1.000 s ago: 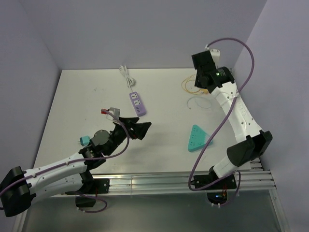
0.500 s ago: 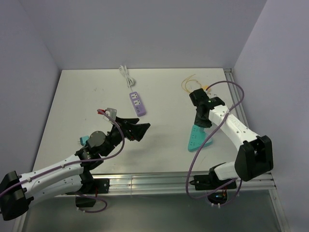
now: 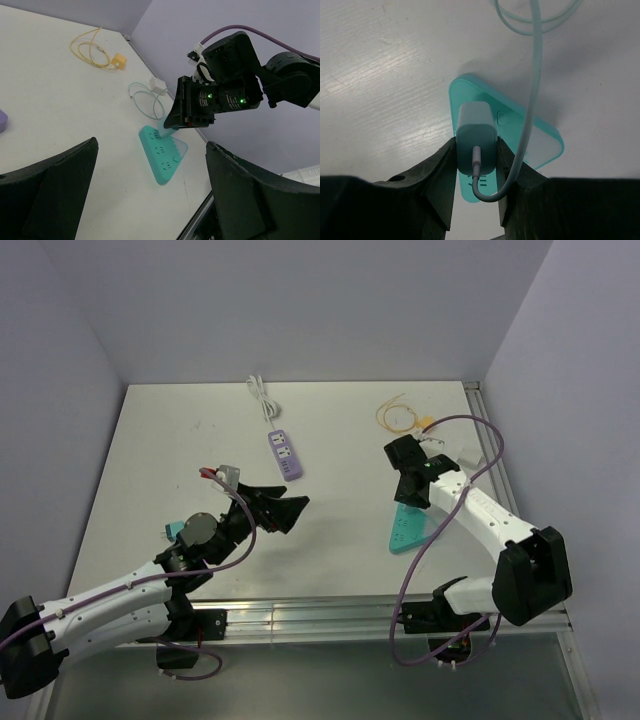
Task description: Insert the plug
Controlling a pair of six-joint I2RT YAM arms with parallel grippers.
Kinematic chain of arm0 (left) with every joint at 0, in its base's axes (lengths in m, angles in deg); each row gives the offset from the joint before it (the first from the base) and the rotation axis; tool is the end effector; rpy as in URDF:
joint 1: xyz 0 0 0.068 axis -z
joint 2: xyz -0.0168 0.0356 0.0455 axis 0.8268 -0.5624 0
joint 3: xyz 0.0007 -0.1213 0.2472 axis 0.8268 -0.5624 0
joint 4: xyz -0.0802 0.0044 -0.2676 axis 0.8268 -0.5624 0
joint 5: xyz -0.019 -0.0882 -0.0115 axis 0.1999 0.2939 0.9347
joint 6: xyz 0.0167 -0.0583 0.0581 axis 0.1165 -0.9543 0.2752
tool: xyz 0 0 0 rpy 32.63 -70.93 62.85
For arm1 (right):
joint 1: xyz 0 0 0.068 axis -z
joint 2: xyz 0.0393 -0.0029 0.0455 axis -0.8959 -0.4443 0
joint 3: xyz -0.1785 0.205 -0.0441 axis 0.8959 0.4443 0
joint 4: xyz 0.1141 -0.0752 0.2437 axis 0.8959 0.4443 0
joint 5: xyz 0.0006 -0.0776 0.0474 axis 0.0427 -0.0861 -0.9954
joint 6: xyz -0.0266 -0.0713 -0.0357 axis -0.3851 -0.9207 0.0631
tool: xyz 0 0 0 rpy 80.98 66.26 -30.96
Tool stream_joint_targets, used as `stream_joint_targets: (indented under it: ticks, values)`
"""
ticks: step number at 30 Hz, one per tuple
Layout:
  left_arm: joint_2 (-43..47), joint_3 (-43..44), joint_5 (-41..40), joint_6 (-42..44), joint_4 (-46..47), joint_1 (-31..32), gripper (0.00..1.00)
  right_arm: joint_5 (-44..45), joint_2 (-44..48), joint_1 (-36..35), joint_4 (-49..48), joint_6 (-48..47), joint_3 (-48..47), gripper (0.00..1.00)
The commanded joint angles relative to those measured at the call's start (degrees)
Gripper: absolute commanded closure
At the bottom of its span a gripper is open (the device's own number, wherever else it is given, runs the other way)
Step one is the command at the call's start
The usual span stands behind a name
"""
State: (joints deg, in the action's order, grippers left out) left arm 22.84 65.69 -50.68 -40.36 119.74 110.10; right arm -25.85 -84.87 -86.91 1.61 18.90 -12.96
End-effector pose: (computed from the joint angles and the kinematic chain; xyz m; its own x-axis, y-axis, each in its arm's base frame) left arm 0.1537 -0.1892 0.2731 -0.3539 -0.5275 -0.7723 0.5878 0.5168 -0.6224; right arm 0.2631 0.0818 0.2034 -0.8107 0.2706 -0.5192 0.3471 0.9363 -0.0540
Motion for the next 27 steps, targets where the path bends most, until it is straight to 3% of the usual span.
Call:
stream_joint_targets:
  ticks: [1, 27]
  values:
    - [0.9, -0.3, 0.7, -0.8, 1.6, -0.4, 0.06, 5.4, -0.3, -1.1, -2.1, 2.0, -0.9, 1.00]
    - [0.1, -0.7, 1.7, -1.6, 3.3, -1.2, 0.06, 6.2, -6.5, -2.4, 0.7, 1.2, -2.6, 1.00]
